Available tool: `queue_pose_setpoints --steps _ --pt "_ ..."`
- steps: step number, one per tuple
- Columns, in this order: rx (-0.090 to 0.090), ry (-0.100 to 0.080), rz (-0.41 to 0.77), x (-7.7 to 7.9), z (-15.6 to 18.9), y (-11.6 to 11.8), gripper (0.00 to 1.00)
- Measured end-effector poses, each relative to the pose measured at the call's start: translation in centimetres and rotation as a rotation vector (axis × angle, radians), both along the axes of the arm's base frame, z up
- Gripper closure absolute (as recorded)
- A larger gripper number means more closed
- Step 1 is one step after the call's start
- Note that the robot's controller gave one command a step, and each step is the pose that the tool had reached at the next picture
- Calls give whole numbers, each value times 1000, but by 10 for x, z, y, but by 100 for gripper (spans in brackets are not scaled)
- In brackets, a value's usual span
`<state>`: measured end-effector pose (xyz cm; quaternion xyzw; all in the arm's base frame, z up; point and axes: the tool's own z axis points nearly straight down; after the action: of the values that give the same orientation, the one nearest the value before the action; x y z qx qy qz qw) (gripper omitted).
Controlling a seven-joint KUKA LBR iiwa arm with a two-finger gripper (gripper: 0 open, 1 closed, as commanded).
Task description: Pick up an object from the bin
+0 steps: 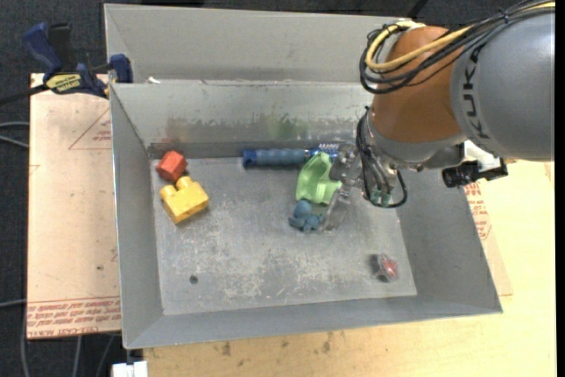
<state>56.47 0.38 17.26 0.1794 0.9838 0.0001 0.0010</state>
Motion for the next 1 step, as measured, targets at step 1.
queue_pose_setpoints --steps 1 --pt "0 -2 294 37 -14 -9 0"
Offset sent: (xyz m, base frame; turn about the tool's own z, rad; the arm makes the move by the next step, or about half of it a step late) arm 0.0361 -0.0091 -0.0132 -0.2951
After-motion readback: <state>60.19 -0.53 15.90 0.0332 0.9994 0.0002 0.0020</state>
